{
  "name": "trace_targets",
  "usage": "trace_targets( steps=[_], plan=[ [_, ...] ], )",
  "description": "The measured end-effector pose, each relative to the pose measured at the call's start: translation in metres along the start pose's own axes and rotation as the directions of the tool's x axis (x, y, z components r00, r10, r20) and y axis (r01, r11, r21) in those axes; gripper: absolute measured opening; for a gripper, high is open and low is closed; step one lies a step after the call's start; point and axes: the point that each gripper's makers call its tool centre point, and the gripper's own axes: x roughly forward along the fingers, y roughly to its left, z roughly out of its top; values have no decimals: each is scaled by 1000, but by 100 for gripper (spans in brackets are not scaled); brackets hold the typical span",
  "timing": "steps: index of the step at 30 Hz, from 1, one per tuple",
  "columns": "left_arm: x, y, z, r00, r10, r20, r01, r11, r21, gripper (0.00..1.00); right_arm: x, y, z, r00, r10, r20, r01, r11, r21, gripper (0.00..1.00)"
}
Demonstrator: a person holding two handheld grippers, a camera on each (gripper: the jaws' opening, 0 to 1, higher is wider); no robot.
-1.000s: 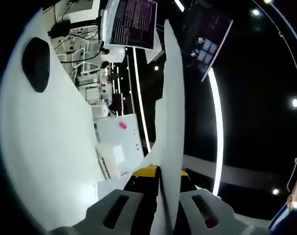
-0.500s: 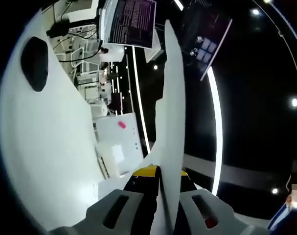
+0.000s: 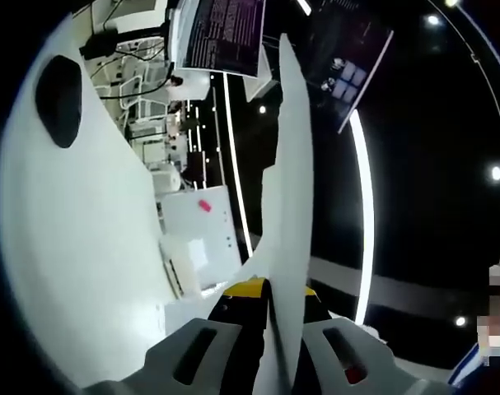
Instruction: Organize the stack of printing papers by aligning and flattening the scattered papers on the table
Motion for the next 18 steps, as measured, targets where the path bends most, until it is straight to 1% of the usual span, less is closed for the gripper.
trace_targets(
  steps=[4,5,8,9,10,12,15,16,18],
  plan=[
    [0,0,0,1000,1,0,-1,1000,-1,6,2,5,-1,999,41,8,-41,999,-3,0],
    [0,0,0,1000,-1,1,1,1000,-2,6,2,6,0,998,56,18,-56,998,9,0],
    [1,0,-1,1000,2,-2,-2,1000,-1,6,4,13,1,994,103,44,-103,995,3,0],
    [1,-1,-1,1000,0,-3,0,1000,-3,6,3,17,3,990,130,57,-130,991,-5,0],
    [1,-1,-1,1000,-2,-7,2,1000,-2,6,2,18,3,988,142,62,-142,990,-3,0],
    [1,0,-2,1000,0,-12,0,1000,-1,6,-1,23,3,980,187,70,-188,982,8,0],
    [1,-1,-2,1000,-2,-13,2,1000,0,6,-4,23,-4,974,222,54,-224,974,31,0],
    [1,-2,-2,1000,-4,-15,4,1000,1,6,-8,20,-7,971,235,48,-237,971,44,0],
    [2,-2,-4,1000,-4,-24,4,1000,-4,6,-13,17,-14,956,289,44,-292,952,95,0]
  ],
)
